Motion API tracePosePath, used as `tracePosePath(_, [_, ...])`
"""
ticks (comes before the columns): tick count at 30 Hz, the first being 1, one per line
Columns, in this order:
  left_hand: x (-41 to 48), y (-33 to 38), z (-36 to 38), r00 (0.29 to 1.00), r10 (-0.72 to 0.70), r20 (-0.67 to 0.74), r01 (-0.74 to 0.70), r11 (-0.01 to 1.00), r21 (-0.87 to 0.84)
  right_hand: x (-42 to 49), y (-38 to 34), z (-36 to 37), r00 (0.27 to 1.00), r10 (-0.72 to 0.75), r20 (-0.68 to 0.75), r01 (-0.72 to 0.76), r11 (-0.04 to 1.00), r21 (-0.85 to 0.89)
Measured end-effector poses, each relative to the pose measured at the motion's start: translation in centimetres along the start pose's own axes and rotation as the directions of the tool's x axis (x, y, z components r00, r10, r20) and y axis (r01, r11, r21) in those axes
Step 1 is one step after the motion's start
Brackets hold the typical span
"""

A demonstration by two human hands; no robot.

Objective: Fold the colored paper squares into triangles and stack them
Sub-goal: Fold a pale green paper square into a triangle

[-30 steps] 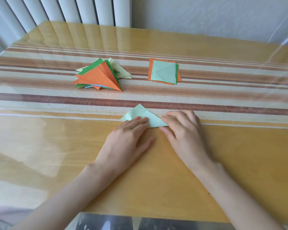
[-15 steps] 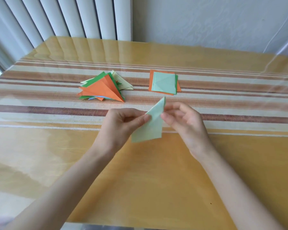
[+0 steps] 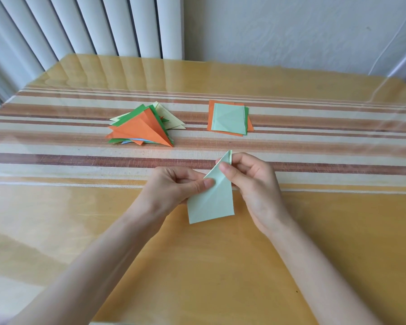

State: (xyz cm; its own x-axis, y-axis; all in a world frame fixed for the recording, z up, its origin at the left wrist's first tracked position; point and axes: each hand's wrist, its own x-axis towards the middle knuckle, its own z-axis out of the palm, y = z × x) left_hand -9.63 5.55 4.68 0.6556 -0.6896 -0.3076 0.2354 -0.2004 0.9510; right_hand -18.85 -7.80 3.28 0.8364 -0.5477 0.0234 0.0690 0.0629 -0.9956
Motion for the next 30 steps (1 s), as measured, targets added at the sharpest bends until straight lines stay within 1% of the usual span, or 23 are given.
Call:
tracePosePath(5, [0.2,0.0,0.2,1.000,-0.015,0.010,0.014,1.000,0.016,0.2,0.1,0.2,0.994,0.007,-0.106,-0.005,1.000,0.018])
tracePosePath(10, [0.4,-0.2,0.4,0.999,-0.036,0.012,0.036,0.999,0.024,0.2,0.3,0.2,0.988,-0.003,-0.153,0.004,1.000,0.011])
tracePosePath(18, [0.5,0.1,0.6,0.999,-0.039,0.004,0.038,0.998,0.045,0.2,0.4,0.2,0.985,0.008,-0.173,0.002,0.998,0.058])
tracePosePath(23, [0.7,0.1,0.4,0.997,-0.053,0.049,0.049,0.996,0.071,0.2,0.5,0.0,0.986,-0.010,-0.165,0.019,0.998,0.052])
tracePosePath(28, [1.0,0.9,0.9,0.993,0.018,0.115,-0.028,0.995,0.093,0.1,0.3,0.0,0.985,-0.092,-0.148,0.095,0.995,0.015])
tracePosePath(30, [1.3,1.1,1.3,0.993,0.051,0.109,-0.060,0.995,0.082,0.0,0.4,0.1,0.982,-0.126,-0.138,0.125,0.992,-0.015])
